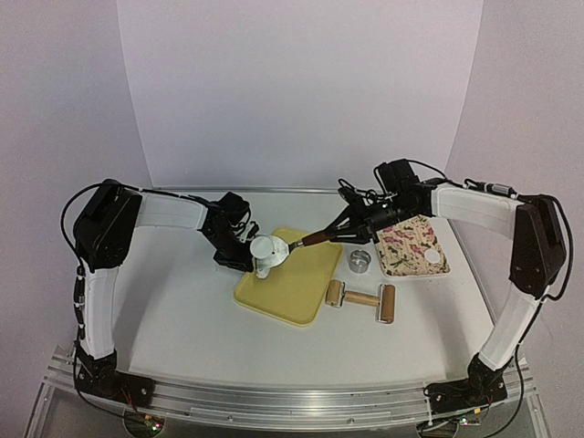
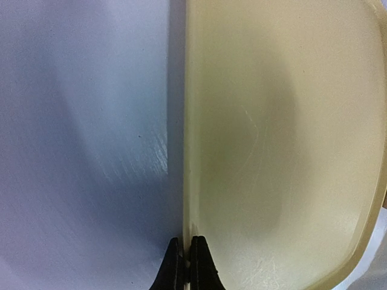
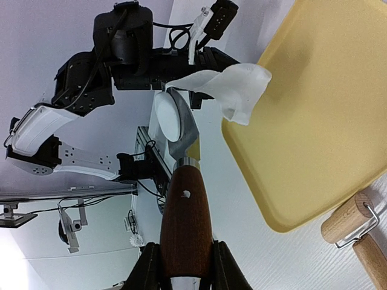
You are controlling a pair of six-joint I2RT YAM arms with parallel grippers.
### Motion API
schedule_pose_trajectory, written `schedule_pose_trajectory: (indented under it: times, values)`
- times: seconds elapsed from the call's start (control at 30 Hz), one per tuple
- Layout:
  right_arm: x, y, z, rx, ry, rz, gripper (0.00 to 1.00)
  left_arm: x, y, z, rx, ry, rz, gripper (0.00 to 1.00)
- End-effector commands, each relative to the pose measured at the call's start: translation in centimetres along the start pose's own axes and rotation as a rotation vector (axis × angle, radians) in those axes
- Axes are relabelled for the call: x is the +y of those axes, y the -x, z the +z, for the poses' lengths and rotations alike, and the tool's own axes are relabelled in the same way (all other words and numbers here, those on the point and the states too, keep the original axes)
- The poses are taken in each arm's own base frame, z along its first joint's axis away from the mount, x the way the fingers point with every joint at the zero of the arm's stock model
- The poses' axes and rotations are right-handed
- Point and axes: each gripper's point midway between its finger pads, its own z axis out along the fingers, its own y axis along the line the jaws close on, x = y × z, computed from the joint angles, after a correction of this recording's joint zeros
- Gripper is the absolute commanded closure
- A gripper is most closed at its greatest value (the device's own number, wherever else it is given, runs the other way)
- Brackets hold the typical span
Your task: Roll out the dumpling wrappers from the dough
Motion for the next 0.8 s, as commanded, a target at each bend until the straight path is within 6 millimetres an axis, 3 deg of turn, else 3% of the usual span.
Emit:
schedule_pose_trajectory:
  times: [0.0, 0.23, 0.43, 0.57, 0.77]
  values:
    - [4.6, 0.6, -1.8, -0.041, 0.079, -0.105, 1.0, 1.6, -1.3, 2.1, 0.047, 0.058, -0.033, 1.0]
    - [5.7, 0.5, -2.5, -0.057, 0.085, -0.116, 1.0, 1.6, -1.5, 2.5, 0.054, 0.054, -0.04, 1.0]
    - [4.8, 1.5, -3.4, -0.14, 0.002, -0.077, 1.0, 1.4, -1.3, 2.2, 0.042, 0.045, -0.054, 0.98]
    - [4.1, 2.8, -5.3, -0.225, -0.049, -0.038, 1.0, 0.7, -0.4, 0.6, -0.017, 0.018, -0.059, 0.77]
    - [3.2, 4.4, -9.7, -0.358, -0.093, 0.012, 1.0, -0.4, 0.7, -2.4, -0.104, -0.028, -0.048, 0.55]
